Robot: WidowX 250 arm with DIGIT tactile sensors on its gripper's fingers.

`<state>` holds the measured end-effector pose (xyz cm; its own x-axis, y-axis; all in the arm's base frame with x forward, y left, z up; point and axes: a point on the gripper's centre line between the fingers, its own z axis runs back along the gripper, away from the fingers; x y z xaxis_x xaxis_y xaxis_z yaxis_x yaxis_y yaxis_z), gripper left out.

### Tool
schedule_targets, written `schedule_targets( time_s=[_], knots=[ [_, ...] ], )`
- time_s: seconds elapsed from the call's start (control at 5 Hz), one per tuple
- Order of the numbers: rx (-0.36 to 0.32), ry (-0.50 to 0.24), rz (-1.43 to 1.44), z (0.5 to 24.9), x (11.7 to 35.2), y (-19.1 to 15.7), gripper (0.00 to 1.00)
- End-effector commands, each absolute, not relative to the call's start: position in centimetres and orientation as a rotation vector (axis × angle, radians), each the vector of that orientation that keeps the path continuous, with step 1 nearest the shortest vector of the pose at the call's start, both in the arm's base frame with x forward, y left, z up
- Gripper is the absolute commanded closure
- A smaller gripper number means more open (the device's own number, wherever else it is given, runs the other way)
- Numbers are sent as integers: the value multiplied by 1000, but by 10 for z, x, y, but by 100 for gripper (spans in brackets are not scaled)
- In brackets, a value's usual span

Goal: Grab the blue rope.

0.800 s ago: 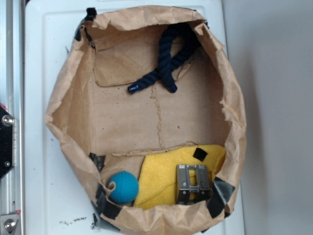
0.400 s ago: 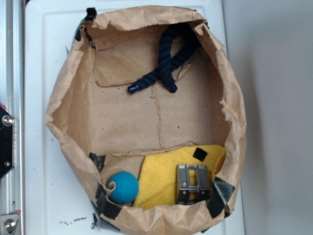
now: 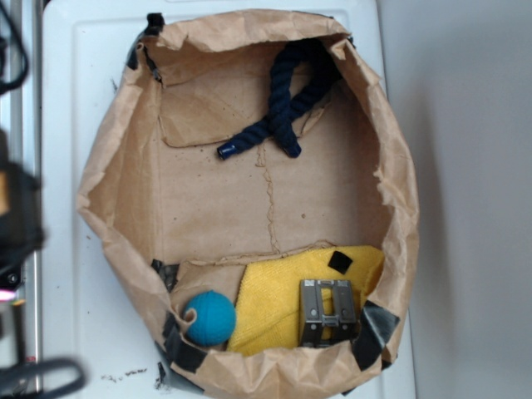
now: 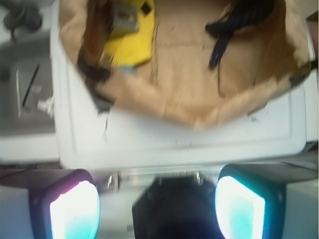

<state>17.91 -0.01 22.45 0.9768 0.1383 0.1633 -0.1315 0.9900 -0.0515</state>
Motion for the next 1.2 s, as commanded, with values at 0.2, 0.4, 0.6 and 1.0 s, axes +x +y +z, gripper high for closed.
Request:
schedule_targets(
  time_s=[0.2, 0.4, 0.6, 1.0],
  knots=[
    [-94, -328, 216, 178, 259, 36, 0],
    [-95, -304, 212, 158, 274, 38, 0],
    [-71, -310, 174, 146, 248, 25, 0],
    [-100, -286, 149, 110, 219, 19, 0]
  ],
)
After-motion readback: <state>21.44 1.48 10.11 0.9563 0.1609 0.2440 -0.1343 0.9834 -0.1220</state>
